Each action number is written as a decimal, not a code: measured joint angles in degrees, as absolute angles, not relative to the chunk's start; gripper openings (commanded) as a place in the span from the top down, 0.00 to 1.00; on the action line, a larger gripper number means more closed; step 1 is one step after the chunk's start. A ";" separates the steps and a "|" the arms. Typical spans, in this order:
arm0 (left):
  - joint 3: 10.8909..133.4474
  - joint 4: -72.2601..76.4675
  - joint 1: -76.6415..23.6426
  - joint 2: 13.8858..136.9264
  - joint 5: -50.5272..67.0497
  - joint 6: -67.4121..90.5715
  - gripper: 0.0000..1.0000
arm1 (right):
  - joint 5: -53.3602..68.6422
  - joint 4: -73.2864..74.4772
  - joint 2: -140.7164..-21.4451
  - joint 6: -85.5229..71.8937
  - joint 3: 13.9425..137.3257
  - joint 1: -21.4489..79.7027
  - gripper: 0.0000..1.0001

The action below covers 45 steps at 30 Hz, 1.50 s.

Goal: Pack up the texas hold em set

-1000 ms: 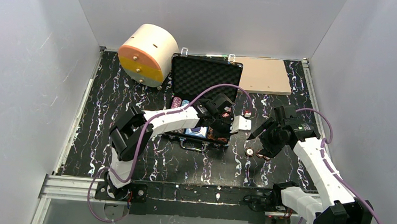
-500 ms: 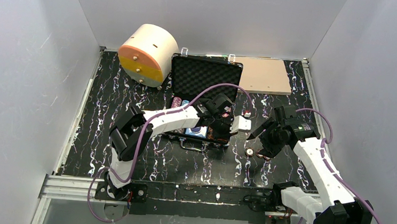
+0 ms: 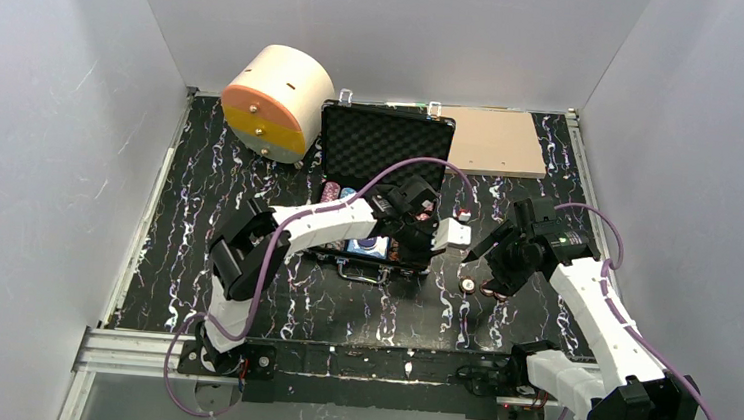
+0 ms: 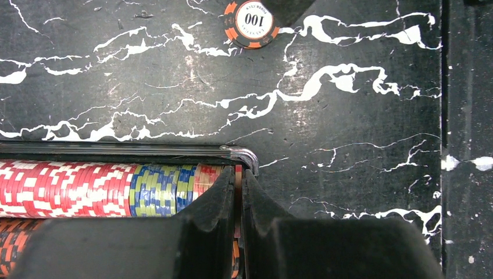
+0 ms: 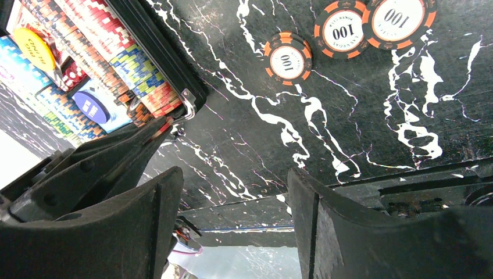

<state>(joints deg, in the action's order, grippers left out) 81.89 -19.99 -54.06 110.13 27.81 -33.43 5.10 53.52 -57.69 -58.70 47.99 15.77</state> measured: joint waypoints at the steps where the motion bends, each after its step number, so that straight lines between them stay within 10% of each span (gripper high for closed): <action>1: 82.15 -19.97 -54.06 110.52 27.70 -33.45 1.00 | 5.10 53.52 -57.69 -58.70 47.99 15.77 0.25; 8: 82.56 -19.97 -54.06 112.64 26.33 -33.74 0.99 | 5.10 53.47 -57.80 -58.67 47.94 15.77 0.25; 18: 82.56 -18.41 -53.98 112.64 22.98 -34.26 0.53 | 5.10 53.34 -58.61 -58.52 47.94 15.77 0.25; 29: 81.78 -17.30 -52.51 109.45 22.55 -30.41 0.43 | 6.07 52.34 -58.61 -58.52 47.92 15.77 0.26; 37: 73.65 -12.40 -50.15 95.35 21.67 -23.68 0.32 | 15.53 42.81 -58.65 -56.49 45.78 15.77 0.58; 42: 64.55 -5.63 -49.41 85.71 14.96 -14.31 0.03 | 22.85 34.13 -64.84 -56.07 44.10 16.43 0.63; 45: 60.71 -2.09 -49.17 82.56 10.79 -7.99 0.02 | 24.93 29.87 -69.49 -55.70 44.10 17.91 0.63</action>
<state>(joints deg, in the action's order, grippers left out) 60.71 -2.09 -49.17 82.56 10.79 -7.99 24.93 29.87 -69.49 -55.70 44.10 17.91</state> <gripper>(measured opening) 0.967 0.378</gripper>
